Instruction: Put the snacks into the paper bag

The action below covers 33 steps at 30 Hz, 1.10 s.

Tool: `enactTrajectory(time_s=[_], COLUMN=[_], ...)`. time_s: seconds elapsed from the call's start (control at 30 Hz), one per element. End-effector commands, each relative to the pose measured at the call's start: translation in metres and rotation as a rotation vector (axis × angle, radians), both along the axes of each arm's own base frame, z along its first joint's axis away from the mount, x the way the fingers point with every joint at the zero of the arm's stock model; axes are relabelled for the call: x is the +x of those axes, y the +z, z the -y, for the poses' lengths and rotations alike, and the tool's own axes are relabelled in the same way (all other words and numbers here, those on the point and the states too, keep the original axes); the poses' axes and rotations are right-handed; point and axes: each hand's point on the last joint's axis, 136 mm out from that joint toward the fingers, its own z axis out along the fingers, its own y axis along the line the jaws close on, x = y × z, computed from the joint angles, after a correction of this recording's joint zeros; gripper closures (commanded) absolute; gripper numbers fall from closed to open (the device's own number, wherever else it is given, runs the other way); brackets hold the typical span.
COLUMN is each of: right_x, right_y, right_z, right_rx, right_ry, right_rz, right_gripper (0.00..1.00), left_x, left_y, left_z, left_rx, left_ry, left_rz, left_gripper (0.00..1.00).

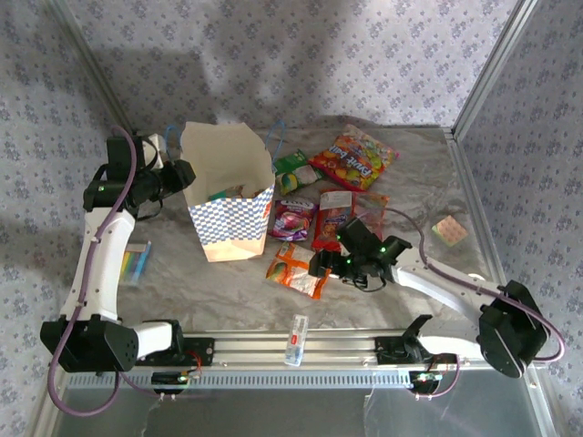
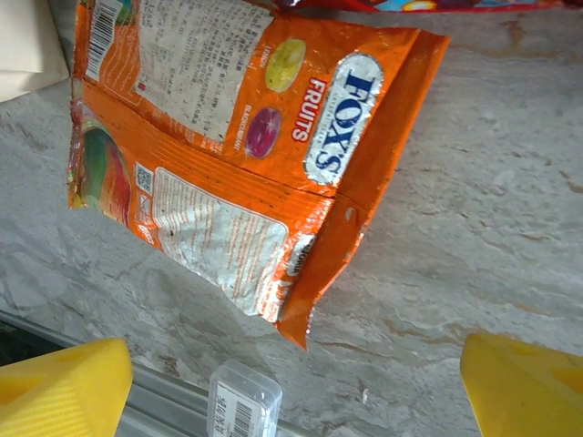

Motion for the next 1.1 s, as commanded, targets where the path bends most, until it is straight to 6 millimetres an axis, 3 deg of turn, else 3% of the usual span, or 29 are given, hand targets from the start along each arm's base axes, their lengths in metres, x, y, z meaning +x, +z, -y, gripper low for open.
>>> enactTrajectory(time_s=[0.0, 0.53, 1.07], right_x=[-0.002, 0.006, 0.019], right_y=[-0.008, -0.031, -0.041], right_z=[-0.007, -0.027, -0.042], right_rx=[0.028, 0.055, 0.071], right_ry=[-0.006, 0.020, 0.032], right_rz=[-0.036, -0.092, -0.097], right_gripper=[0.04, 0.04, 0.07], left_x=[-0.002, -0.006, -0.006], left_y=[0.004, 0.004, 0.004], left_z=[0.002, 0.000, 0.000], left_rx=[0.015, 0.027, 0.028], left_ry=[-0.019, -0.019, -0.017], left_rz=[0.005, 0.003, 0.005], left_gripper=[0.59, 0.58, 0.58])
